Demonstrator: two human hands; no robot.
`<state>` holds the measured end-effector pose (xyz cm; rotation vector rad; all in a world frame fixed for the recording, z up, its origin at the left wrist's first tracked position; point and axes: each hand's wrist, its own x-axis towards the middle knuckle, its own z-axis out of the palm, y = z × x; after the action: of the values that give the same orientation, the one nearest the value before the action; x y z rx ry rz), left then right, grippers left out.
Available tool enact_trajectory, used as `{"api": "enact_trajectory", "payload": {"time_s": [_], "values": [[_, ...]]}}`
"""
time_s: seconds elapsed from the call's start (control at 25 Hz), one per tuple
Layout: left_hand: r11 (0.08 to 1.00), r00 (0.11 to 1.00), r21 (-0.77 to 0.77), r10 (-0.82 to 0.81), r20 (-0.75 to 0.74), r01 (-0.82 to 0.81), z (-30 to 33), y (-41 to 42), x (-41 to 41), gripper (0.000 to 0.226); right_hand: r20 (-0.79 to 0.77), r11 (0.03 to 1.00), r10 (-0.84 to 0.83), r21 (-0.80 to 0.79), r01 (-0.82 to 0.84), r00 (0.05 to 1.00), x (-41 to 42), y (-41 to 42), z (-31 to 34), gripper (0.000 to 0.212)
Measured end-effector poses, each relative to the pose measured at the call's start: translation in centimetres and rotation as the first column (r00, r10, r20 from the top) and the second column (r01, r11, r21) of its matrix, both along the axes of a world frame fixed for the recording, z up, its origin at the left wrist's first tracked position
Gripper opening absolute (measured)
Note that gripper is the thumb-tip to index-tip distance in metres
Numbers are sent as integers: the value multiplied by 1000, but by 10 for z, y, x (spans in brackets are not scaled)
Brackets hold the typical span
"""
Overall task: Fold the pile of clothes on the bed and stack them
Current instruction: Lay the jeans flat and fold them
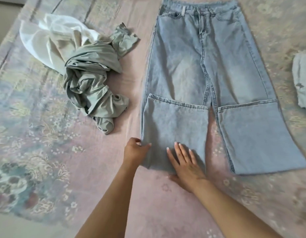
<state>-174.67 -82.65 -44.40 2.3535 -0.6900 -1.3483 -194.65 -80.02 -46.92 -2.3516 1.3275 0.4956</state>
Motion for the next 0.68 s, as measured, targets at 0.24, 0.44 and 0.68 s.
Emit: {"api": "enact_trajectory", "payload": {"time_s": [0.24,0.44,0.68], "values": [[987,843,-79,79,-532,-142,55,-19,-6,21,460,928,-370,154,338,807,21,15,29,83],[980,781,-201,-111,-614,-18,88,-29,-47,24,670,778,-585,304,550,457,31,-14,92,71],[820,658,304,571,-490,-485,45,23,-103,43,596,632,-747,498,593,295,-13,-49,148,44]]}}
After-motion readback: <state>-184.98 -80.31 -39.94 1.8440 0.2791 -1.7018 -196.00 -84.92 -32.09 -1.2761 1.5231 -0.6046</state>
